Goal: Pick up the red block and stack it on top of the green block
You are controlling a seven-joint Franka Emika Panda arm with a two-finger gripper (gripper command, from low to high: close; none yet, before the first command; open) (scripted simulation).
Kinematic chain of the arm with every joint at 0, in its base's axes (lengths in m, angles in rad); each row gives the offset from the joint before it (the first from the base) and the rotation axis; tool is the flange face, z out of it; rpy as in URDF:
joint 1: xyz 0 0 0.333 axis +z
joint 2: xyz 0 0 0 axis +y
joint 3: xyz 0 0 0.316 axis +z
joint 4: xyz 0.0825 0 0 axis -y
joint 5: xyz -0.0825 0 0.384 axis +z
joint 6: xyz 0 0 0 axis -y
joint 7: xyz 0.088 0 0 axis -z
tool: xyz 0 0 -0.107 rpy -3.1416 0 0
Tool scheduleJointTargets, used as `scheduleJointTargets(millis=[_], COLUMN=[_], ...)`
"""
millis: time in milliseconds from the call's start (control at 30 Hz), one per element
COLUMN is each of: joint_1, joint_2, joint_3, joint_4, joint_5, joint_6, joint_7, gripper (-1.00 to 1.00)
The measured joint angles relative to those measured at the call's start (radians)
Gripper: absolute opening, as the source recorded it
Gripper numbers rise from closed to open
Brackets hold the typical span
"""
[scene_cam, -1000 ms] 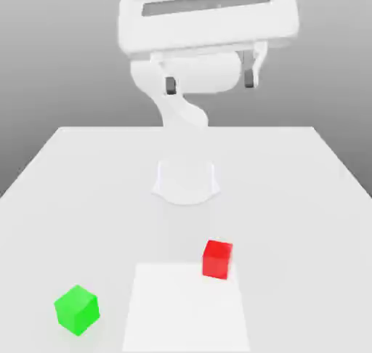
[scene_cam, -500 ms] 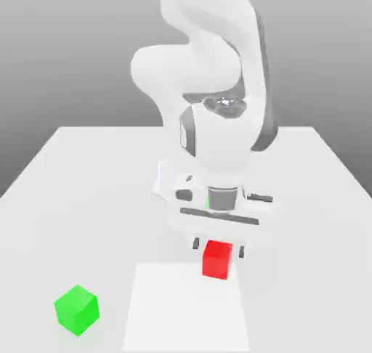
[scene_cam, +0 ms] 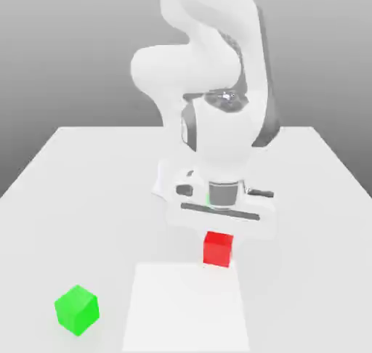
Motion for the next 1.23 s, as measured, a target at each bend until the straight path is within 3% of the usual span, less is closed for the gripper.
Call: scheduleJointTargets(millis=[467, 933, 1100, 1133, 1233], joint_1=[-0.207, -0.391, -0.414, -0.418, -0.418], joint_2=[0.06, 0.171, 0.311, 0.343, 0.343], joint_3=[-0.112, -0.2, -0.189, -0.184, -0.184], joint_4=[0.199, 0.42, 0.449, 0.451, 0.451], joint_5=[-0.112, -0.025, 0.023, 0.031, 0.031], joint_6=[-0.138, -0.25, -0.14, -0.111, -0.111], joint_7=[0.149, 0.168, 0.142, 0.136, 0.136], gripper=[-1.0, -1.0, -1.0, 1.0, 1.0])
